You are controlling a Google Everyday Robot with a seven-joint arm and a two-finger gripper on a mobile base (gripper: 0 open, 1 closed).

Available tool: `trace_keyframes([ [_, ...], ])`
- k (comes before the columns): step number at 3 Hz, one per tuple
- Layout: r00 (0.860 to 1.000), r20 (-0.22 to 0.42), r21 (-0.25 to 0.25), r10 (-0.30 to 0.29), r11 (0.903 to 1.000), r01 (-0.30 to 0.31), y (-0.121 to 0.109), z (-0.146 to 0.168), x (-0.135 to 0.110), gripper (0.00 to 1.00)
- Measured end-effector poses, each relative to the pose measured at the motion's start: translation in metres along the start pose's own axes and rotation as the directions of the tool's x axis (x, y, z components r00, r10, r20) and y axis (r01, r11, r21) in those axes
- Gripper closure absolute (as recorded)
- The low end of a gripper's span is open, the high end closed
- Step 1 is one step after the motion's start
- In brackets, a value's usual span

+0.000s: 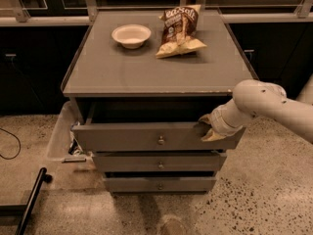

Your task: Open top drawer

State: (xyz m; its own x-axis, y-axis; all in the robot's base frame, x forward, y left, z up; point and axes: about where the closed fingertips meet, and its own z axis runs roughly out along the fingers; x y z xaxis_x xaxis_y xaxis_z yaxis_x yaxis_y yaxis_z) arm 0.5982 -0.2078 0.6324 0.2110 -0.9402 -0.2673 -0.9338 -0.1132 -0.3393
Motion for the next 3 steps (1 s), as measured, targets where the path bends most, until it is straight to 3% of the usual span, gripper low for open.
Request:
trace_keyframes([
  [2,1.000,0.005,-0.014,0.018,0.9997,-0.018,-0.004,0.002,0.003,0.38],
  [3,0.997,0.016,-0.060,0.071,0.9958,-0.070,0.009,0.006,0.015,0.41],
])
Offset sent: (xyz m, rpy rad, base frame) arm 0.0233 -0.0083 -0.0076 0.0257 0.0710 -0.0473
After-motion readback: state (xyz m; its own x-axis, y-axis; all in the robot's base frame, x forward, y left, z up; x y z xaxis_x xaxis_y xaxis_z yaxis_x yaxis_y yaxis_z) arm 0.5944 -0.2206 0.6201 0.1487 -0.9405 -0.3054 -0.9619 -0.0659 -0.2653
